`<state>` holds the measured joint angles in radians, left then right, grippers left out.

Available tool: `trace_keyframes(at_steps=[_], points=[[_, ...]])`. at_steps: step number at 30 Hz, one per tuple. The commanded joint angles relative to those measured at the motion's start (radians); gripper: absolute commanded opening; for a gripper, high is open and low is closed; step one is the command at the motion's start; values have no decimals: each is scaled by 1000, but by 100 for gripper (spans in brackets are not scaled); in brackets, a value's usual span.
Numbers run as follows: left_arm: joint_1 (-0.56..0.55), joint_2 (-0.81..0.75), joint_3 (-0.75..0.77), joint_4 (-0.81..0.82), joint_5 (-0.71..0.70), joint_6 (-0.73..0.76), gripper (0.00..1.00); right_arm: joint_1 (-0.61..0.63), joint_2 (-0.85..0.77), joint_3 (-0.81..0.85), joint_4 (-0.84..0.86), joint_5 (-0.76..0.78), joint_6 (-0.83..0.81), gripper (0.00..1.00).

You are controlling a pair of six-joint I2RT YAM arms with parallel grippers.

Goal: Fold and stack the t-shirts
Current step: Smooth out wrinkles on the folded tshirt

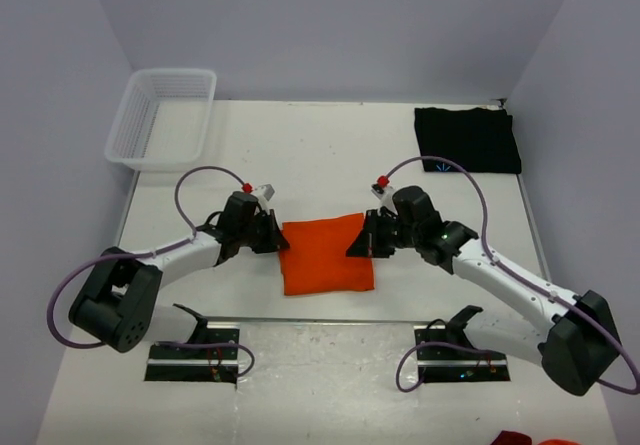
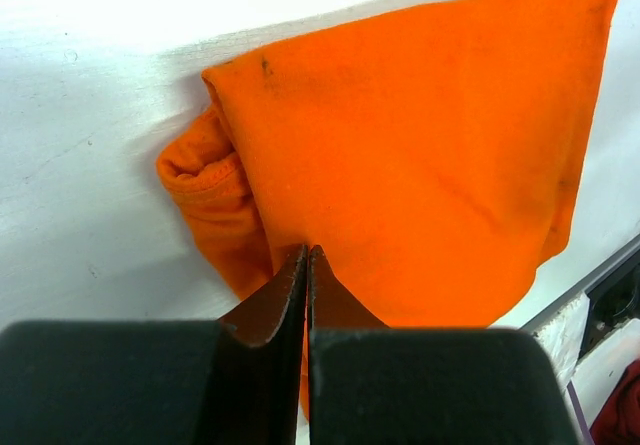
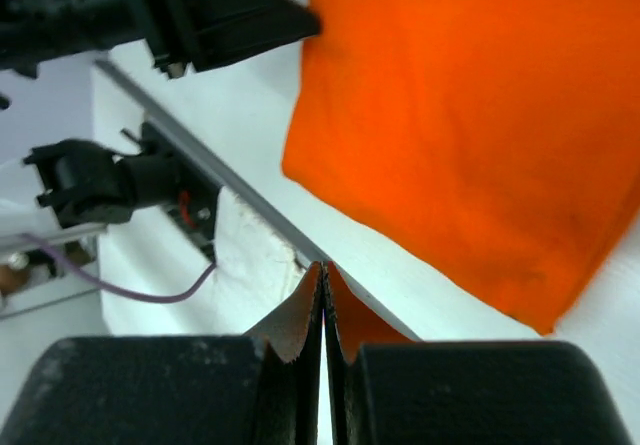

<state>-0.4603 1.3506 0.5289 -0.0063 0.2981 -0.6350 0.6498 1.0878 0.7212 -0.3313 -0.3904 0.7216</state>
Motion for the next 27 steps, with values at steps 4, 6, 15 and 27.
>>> trace_keyframes(at_steps=[4,6,15,27], points=[[3,18,33,38,7,28,0,7,137,-179,407,-364,59,0],[3,21,26,45,9,28,0,13,196,-215,590,-431,87,0],[3,50,11,75,27,29,0,66,553,-307,998,-504,233,0],[3,38,13,58,33,35,0,73,681,-283,786,-285,155,0]])
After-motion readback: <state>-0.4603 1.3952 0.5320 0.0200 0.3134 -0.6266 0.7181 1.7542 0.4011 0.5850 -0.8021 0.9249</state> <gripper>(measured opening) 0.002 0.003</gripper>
